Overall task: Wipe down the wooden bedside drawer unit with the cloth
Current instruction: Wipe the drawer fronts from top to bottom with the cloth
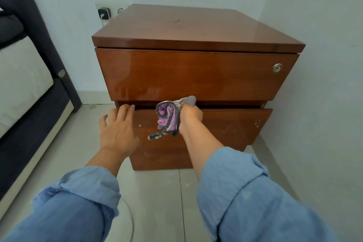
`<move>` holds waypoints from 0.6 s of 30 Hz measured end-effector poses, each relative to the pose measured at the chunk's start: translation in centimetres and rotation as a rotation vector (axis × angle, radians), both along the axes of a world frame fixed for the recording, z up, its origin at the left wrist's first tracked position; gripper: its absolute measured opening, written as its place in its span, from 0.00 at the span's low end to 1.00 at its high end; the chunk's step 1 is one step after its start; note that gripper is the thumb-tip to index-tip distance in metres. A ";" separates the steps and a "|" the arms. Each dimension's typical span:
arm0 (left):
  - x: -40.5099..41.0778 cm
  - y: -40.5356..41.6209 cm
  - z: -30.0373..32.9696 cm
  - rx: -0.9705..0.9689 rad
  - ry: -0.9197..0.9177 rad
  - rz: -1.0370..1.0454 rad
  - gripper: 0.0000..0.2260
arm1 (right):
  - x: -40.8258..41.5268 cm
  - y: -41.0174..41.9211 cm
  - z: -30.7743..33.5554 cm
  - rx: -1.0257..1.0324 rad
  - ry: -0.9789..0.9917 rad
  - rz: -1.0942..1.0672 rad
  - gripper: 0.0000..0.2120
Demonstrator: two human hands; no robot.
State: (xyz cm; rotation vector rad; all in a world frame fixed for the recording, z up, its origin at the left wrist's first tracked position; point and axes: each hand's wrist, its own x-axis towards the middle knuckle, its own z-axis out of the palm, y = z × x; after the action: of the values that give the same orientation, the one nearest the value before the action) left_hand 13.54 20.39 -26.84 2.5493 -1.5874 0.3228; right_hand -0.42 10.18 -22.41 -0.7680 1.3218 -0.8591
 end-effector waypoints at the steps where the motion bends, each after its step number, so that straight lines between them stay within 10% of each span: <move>1: 0.5 0.4 -0.1 0.000 0.003 0.024 0.35 | 0.8 0.3 -0.1 0.019 0.037 0.018 0.15; 9: 2.3 1.4 -0.6 0.009 0.109 0.067 0.35 | 4.8 1.6 -0.9 -0.119 0.179 0.255 0.09; 13: 3.1 1.3 0.1 -0.050 0.184 -0.006 0.33 | 5.4 2.7 -1.0 -0.503 0.272 0.607 0.16; 18: 5.1 2.1 -0.7 -0.084 0.237 -0.014 0.36 | 4.3 2.9 -4.2 -1.142 0.658 0.493 0.17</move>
State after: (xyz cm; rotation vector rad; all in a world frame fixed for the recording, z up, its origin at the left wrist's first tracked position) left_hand 18.66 22.49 -27.51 2.4096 -1.4719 0.0796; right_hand 3.89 13.11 -26.60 -2.3156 0.9986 -0.9524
